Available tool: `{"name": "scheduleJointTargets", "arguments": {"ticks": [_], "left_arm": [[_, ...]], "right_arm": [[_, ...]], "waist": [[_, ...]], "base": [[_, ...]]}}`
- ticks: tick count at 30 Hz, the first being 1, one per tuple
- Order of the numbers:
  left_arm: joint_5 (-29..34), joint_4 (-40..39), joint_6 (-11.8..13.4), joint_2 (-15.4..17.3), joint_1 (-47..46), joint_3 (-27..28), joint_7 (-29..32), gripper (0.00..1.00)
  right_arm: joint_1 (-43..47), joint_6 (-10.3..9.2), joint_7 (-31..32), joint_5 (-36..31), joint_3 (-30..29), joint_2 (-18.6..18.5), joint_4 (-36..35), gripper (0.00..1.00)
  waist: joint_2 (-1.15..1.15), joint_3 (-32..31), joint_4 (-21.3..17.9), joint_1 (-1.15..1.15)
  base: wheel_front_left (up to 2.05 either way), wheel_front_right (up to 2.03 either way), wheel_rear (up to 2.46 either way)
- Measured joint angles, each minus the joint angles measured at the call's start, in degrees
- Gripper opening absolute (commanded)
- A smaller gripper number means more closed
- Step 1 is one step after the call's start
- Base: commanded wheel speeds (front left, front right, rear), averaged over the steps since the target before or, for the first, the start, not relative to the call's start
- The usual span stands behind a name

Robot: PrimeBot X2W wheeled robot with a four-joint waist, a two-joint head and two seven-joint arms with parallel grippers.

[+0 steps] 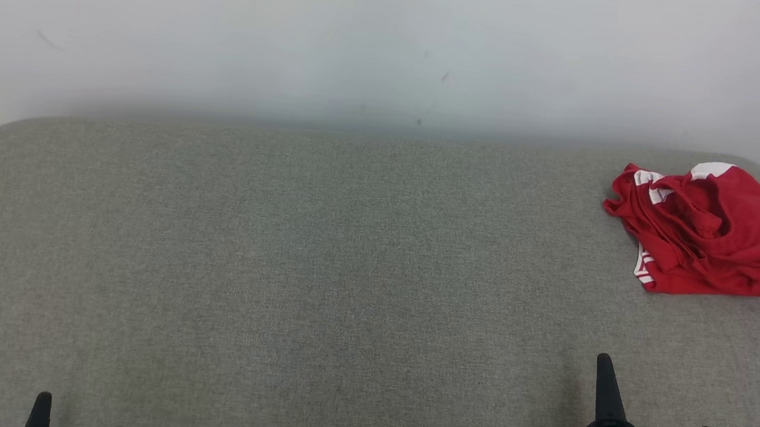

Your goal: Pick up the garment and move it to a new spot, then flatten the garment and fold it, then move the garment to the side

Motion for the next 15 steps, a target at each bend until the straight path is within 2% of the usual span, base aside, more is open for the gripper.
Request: {"name": "scheduleJointTargets", "arguments": {"ticks": [15], "left_arm": [[-8.6, 1.1, -1.0, 0.0, -1.0, 2.5, 3.6, 0.0]], "right_arm": [[-1.0, 0.0, 0.5, 9.3, 0.6, 0.1, 0.8, 0.0]], "waist": [[0.0, -0.2, 0.1, 0.0]], "base": [[0.0, 0.0, 0.0]]}}
